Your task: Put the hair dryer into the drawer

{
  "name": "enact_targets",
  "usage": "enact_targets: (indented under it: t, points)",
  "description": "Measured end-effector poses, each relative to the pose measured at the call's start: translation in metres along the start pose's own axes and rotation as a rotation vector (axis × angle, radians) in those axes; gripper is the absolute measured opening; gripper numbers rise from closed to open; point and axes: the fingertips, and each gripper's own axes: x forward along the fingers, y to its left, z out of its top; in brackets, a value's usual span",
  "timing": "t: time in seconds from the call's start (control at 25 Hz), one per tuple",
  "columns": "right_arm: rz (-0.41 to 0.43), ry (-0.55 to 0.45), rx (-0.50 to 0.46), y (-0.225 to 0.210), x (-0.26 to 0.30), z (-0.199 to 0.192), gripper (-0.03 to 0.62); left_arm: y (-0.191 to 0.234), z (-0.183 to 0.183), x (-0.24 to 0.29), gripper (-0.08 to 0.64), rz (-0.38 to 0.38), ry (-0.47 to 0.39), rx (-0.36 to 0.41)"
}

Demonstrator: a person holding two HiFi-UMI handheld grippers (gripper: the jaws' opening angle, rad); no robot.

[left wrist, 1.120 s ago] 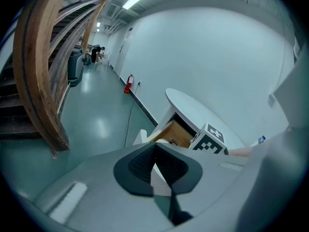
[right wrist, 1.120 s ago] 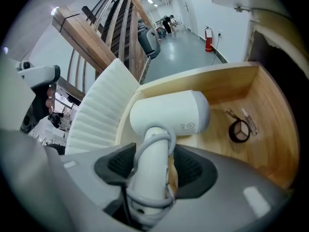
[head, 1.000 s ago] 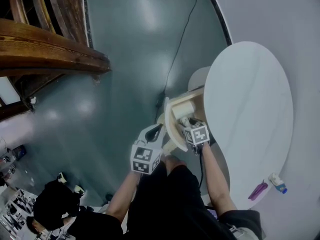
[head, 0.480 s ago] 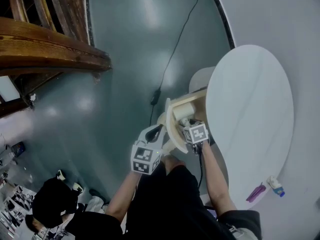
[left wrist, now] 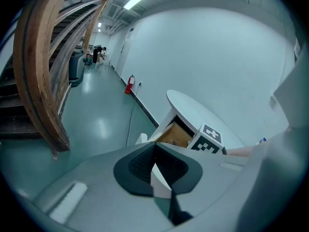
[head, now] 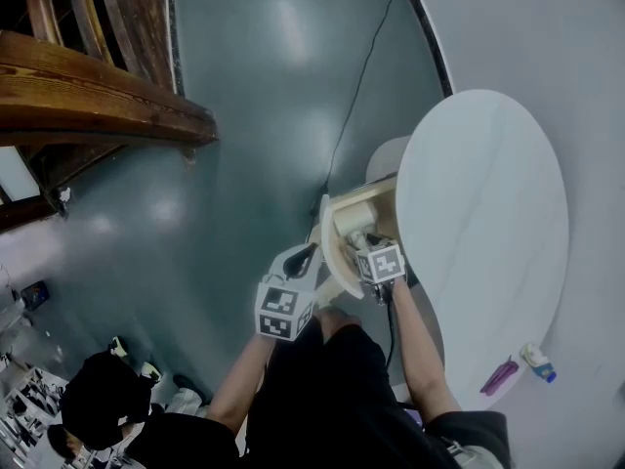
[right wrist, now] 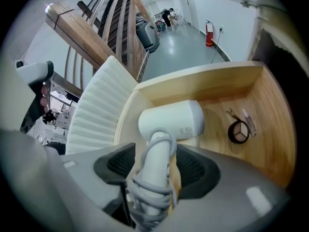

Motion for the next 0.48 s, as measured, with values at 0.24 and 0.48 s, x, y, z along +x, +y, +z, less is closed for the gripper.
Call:
enact_targets:
  t: [0.24, 0.48]
  points:
    - [-0.012, -0.065, 0.013, 0.01, -0.023, -0.002, 0.261, -0.014, 0.004, -0.014, 0.006, -0.012, -0.017, 0.026]
    - [-0.003, -0.179, 0.026, 0.023, -0.061, -0.005, 0.261, -0.037, 0.008, -0.033, 0.006, -0.017, -0.05, 0.069]
